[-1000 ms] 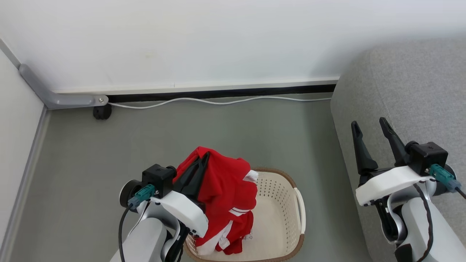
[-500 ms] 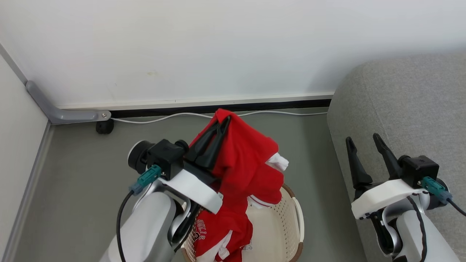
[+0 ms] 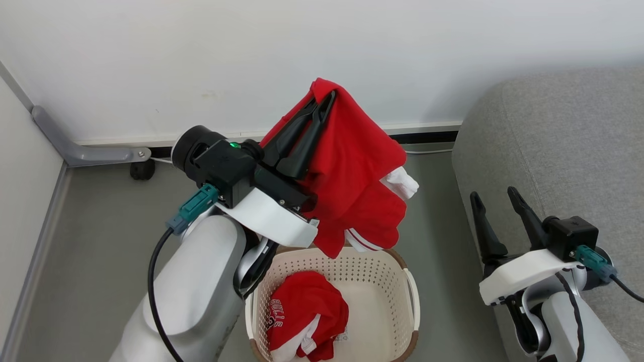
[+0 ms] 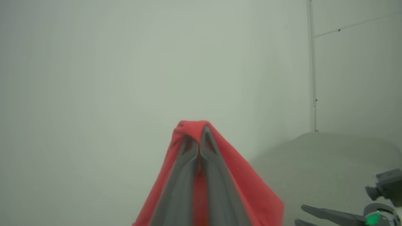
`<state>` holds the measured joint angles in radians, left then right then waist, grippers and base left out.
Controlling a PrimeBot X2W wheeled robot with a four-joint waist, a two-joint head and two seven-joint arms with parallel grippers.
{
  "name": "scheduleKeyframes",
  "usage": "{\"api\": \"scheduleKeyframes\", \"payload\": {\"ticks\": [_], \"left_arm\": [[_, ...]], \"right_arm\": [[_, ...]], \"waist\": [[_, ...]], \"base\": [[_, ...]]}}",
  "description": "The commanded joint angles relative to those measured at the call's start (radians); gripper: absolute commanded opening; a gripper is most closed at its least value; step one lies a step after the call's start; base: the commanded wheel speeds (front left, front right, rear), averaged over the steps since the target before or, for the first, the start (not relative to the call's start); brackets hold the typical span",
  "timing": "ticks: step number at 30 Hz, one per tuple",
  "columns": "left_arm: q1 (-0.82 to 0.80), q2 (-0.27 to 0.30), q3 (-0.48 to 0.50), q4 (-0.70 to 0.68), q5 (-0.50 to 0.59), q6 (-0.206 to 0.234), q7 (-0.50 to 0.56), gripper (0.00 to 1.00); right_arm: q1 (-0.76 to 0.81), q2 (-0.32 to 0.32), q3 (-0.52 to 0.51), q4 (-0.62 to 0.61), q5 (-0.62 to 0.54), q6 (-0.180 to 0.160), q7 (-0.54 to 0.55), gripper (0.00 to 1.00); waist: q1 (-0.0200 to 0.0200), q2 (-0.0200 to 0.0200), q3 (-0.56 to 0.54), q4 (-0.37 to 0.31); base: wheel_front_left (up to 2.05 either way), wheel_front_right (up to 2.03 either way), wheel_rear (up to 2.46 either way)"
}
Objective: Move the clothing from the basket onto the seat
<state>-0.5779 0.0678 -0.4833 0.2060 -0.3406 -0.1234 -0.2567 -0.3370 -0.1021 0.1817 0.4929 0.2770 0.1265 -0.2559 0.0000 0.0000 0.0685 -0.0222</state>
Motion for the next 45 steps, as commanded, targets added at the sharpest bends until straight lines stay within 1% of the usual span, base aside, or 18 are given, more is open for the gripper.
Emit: {"api": "scheduleKeyframes", "payload": {"ticks": [1, 5, 10, 14, 17, 23, 28, 29, 34, 37, 40, 44, 45], "left_arm": [[-0.059, 0.012, 0.032, -0.025, 0.004, -0.007, -0.005, 0.0], [-0.064, 0.011, 0.028, -0.027, 0.003, -0.007, -0.005, 0.0], [-0.06, 0.008, 0.017, -0.025, -0.009, -0.007, -0.005, 0.0], [-0.061, 0.007, 0.016, -0.029, -0.015, -0.007, -0.005, 0.0], [-0.064, 0.006, 0.008, -0.031, -0.013, -0.007, -0.005, 0.0], [-0.068, 0.001, -0.011, -0.038, -0.017, -0.007, -0.005, 0.0], [-0.081, -0.002, -0.029, -0.045, -0.019, -0.007, -0.005, 0.0], [-0.081, -0.002, -0.029, -0.045, -0.019, -0.007, -0.005, 0.0], [-0.089, -0.007, -0.045, -0.048, -0.02, -0.007, -0.005, 0.0], [-0.091, -0.009, -0.055, -0.049, -0.023, -0.007, -0.005, 0.0], [-0.089, -0.011, -0.068, -0.049, -0.028, -0.007, -0.005, 0.0], [-0.079, -0.013, -0.08, -0.038, -0.039, -0.007, -0.005, 0.0], [-0.077, -0.013, -0.08, -0.036, -0.04, -0.007, -0.005, 0.0]], "right_arm": [[-0.017, 0.002, 0.027, -0.034, 0.01, 0.004, -0.006, 1.0], [-0.028, -0.002, 0.064, -0.104, 0.045, 0.004, -0.006, 1.0], [-0.045, -0.032, 0.14, -0.267, 0.111, 0.004, -0.006, 1.0], [-0.052, -0.077, 0.223, -0.383, 0.158, 0.004, -0.006, 1.0], [-0.059, -0.118, 0.29, -0.415, 0.181, 0.004, -0.006, 1.0], [-0.1, -0.193, 0.453, -0.353, 0.237, 0.004, -0.006, 1.0], [-0.171, -0.233, 0.585, -0.267, 0.298, 0.004, -0.006, 1.0], [-0.171, -0.233, 0.585, -0.267, 0.298, 0.004, -0.006, 1.0], [-0.237, -0.237, 0.687, -0.188, 0.359, 0.004, -0.006, 1.0], [-0.276, -0.231, 0.731, -0.163, 0.383, 0.004, -0.006, 1.0], [-0.306, -0.222, 0.744, -0.114, 0.391, 0.004, -0.006, 1.0], [-0.324, -0.193, 0.742, -0.028, 0.405, 0.004, -0.006, 1.0], [-0.328, -0.186, 0.745, -0.018, 0.409, 0.004, -0.006, 0.86]], "waist": [[0.0, 0.0, 0.001, -0.001], [0.0, 0.0, 0.008, -0.002], [0.0, 0.0, 0.013, -0.003], [0.0, 0.0, 0.018, 0.001], [0.0, 0.0, 0.021, 0.003], [0.0, 0.0, 0.027, 0.015], [0.0, 0.0, 0.041, 0.027], [0.0, 0.0, 0.041, 0.027], [0.0, 0.0, 0.047, 0.042], [0.0, 0.0, 0.048, 0.051], [0.0, 0.0, 0.046, 0.061], [0.0, 0.0, 0.043, 0.074], [0.0, 0.0, 0.044, 0.077]], "base": [[0.0, 0.0, 0.0], [0.0, 0.0, 0.0], [0.0, 0.0, 0.0], [0.0, 0.0, 0.0], [0.0, 0.0, 0.0], [0.0, 0.0, 0.0], [0.0, 0.0, 0.0], [0.0, 0.0, 0.0], [0.0, 0.0, 0.0], [0.0, 0.0, 0.0], [0.0, 0.0, 0.0], [0.0, 0.0, 0.0], [0.0, 0.0, 0.0]]}}
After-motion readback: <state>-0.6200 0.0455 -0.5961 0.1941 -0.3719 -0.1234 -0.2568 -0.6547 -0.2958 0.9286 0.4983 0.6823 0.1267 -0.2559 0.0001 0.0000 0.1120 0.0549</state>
